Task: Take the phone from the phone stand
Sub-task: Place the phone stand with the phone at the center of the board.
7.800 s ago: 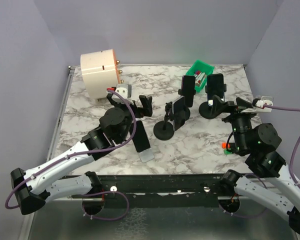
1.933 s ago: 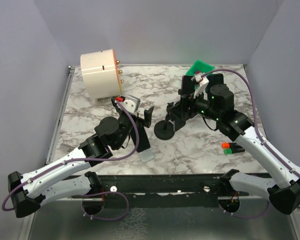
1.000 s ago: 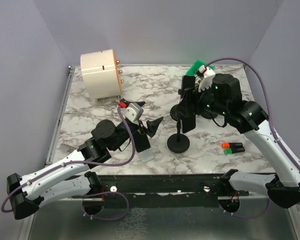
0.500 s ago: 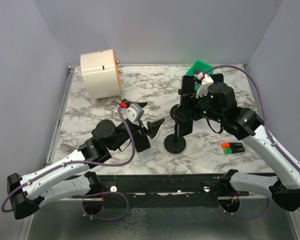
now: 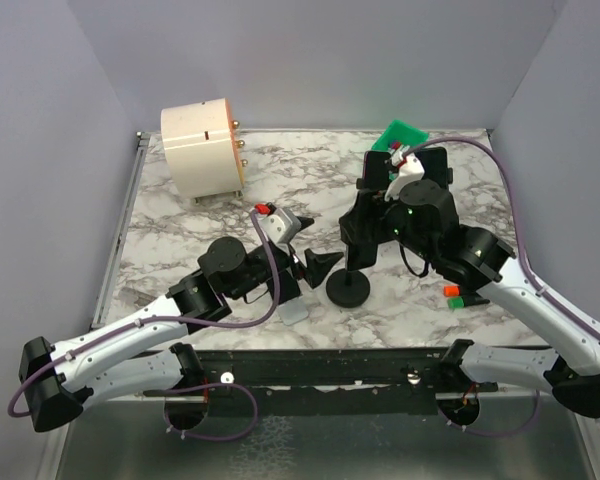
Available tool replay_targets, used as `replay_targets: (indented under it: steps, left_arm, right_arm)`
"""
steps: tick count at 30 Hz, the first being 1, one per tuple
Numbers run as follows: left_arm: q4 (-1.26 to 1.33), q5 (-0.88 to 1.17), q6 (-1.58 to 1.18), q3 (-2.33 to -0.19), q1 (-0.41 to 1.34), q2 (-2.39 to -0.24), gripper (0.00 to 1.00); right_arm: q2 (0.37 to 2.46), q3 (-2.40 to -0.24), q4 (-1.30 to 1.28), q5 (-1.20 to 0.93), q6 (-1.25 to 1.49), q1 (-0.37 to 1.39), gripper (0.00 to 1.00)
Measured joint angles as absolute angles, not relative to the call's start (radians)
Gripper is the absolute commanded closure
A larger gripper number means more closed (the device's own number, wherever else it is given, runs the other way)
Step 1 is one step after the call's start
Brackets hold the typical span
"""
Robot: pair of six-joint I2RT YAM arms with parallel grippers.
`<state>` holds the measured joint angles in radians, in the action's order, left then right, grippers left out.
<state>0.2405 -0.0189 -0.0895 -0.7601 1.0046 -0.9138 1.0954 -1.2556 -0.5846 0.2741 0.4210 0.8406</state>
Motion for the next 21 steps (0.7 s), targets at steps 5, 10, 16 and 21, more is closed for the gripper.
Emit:
replay_targets:
  steps: [5, 10, 16, 21]
  left_arm:
    - [0.244, 0.021, -0.184, -0.760, 1.006, -0.918, 0.02]
    - [0.247, 0.032, -0.252, -0.760, 1.007, -0.953, 0.08]
    - [0.243, 0.011, -0.305, -0.772, 1.008, -1.040, 0.18]
    - [0.245, -0.011, -0.320, -0.816, 1.008, -1.089, 0.34]
  right_arm:
    - [1.082, -1.235, -0.560, 0.275, 0.426, 0.841, 0.99]
    - [1.065, -1.213, -0.540, 0.270, 0.432, 0.841, 0.99]
    - [1.053, -1.206, -0.541, 0.262, 0.437, 0.841, 0.99]
    - [1.050, -1.205, -0.541, 0.249, 0.437, 0.841, 0.99]
